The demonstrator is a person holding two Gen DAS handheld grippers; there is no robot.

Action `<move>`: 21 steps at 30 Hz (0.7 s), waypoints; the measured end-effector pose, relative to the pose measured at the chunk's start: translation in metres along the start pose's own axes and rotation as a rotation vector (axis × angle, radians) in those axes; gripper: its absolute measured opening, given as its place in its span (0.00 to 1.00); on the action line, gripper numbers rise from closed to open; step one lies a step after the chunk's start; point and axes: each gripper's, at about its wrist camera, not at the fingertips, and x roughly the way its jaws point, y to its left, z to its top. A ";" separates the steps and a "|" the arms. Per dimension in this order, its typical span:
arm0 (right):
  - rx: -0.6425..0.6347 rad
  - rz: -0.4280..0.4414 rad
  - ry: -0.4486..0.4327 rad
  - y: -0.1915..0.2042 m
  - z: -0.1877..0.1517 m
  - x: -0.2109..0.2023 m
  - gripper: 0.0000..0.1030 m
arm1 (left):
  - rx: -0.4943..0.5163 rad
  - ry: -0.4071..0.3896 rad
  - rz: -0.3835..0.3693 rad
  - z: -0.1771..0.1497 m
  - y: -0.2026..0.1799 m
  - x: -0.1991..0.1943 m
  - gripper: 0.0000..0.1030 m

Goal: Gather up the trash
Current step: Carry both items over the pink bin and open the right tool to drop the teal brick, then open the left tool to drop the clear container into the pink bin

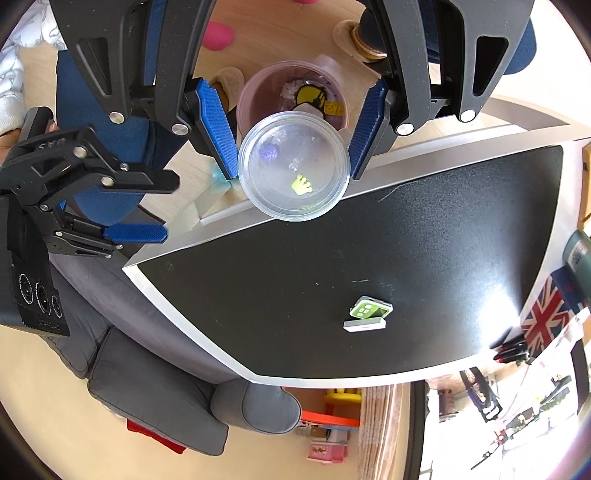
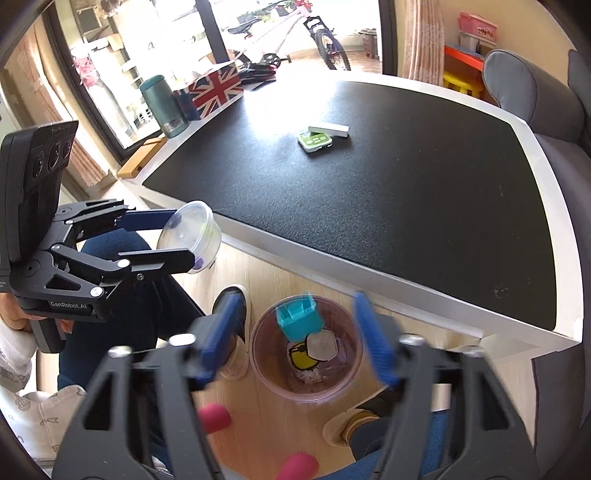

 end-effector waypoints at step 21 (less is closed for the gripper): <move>0.063 -0.010 -0.001 -0.014 -0.003 -0.003 0.95 | 0.008 0.043 -0.031 -0.003 -0.007 0.012 0.58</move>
